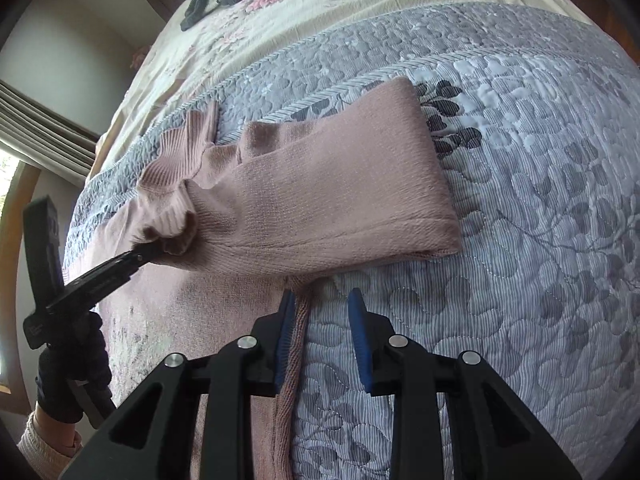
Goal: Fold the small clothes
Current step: 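Carry the held sleeve across the sweater body and release it, then move the left tool to the other sleeve cuff and grasp it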
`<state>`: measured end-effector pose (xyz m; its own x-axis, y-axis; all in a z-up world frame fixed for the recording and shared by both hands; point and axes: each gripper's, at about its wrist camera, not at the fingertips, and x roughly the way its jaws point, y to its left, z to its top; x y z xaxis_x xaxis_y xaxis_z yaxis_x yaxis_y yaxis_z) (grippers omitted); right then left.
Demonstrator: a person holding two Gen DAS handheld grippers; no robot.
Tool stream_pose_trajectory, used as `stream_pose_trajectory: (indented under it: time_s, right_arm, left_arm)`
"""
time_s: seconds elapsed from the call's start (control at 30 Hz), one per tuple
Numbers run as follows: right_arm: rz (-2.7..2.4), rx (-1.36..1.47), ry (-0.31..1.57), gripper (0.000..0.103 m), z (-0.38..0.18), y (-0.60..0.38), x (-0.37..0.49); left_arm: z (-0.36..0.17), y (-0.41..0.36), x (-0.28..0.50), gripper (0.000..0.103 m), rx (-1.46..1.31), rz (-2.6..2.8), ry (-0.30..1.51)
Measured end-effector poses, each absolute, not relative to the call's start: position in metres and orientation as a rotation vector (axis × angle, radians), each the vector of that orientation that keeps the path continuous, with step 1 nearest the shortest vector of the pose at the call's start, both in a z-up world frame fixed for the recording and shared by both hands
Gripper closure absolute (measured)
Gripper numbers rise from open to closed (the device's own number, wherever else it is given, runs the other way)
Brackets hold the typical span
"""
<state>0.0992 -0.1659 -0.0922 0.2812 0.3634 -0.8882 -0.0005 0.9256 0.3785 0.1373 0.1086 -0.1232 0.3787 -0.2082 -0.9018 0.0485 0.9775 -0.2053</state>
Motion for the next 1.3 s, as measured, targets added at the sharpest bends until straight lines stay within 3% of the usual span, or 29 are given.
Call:
stream_pose_trajectory:
  time_s: [0.27,0.6,0.77,0.9,1.07,1.2,1.3]
  right_arm:
    - [0.204,0.388,1.262,0.065,-0.092,-0.172,0.117]
    - [0.210,0.510,1.355,0.066,-0.131,-0.156,0.149]
    - [0.154,0.474,1.407,0.073,-0.147,-0.156,0.151]
    - [0.157,0.433,1.405,0.074,-0.147,-0.152,0.149]
    - [0.135,0.376,1.358,0.074,-0.128,-0.140,0.150]
    - [0.206,0.287,1.258,0.073,-0.094,-0.110,0.151]
    - [0.287,0.283,1.286,0.073,-0.094,-0.078,0.162]
  left_arm:
    - [-0.103,0.183,0.134,0.093,-0.157,-0.004,1.115]
    - [-0.127,0.240,0.127,0.091,-0.200,0.086,1.171]
    - [-0.141,0.253,0.129,0.081,-0.224,0.128,1.181]
    - [-0.137,0.292,0.125,0.076,-0.306,0.242,1.150]
    - [-0.122,0.329,0.112,0.078,-0.307,0.333,1.136]
    - [-0.104,0.319,0.114,0.057,-0.259,0.287,1.105]
    - [-0.104,0.289,0.128,0.053,-0.221,0.193,1.101]
